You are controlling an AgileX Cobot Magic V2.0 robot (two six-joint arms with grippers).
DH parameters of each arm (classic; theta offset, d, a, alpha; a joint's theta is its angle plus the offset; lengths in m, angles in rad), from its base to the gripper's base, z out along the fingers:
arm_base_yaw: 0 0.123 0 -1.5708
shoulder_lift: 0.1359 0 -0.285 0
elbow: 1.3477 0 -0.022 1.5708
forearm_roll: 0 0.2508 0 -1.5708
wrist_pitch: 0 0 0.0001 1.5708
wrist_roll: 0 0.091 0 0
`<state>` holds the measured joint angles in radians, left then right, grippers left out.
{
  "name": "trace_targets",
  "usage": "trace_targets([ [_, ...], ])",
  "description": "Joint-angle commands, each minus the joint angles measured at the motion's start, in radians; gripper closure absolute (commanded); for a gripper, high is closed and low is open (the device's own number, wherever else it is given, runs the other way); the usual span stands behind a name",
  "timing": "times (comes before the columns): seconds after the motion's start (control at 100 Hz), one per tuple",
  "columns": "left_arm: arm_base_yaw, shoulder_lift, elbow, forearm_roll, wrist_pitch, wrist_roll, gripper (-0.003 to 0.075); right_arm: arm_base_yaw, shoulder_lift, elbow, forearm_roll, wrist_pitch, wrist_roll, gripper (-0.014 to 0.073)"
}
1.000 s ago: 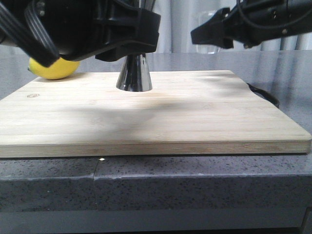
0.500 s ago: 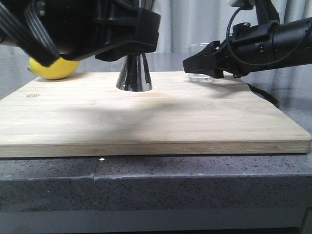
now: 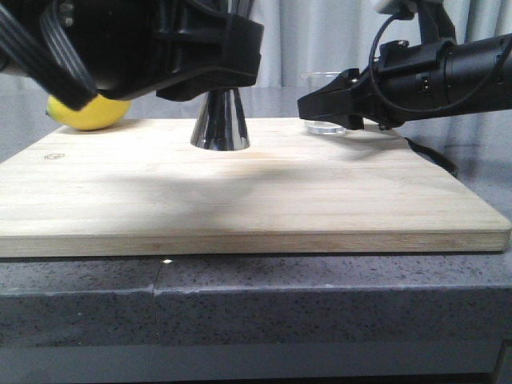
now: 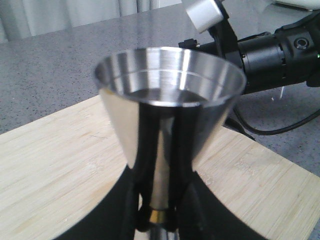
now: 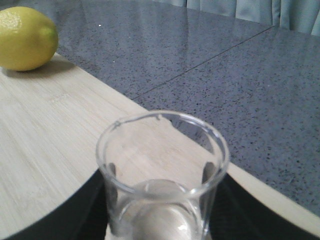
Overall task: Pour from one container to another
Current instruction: 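Tilt the beaker upright and set it back on the board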
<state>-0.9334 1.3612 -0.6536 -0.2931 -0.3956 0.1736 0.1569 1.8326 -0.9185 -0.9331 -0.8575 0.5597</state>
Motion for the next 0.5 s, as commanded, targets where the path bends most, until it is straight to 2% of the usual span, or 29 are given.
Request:
trace_targets([
  [0.0,-0.006,-0.031,-0.027,0.009,-0.083,0.001,0.0739,-0.005,-0.032,-0.020,0.014,-0.035,-0.008,0.0319],
  [0.17,-0.006,-0.031,-0.027,0.009,-0.083,0.001,0.0739,-0.005,-0.032,-0.020,0.014,-0.035,-0.008,0.0170],
  [0.49,-0.006,-0.031,-0.027,0.009,-0.082,0.001,0.0740,-0.005,-0.071,-0.020,0.045,-0.037,-0.008,0.0122],
])
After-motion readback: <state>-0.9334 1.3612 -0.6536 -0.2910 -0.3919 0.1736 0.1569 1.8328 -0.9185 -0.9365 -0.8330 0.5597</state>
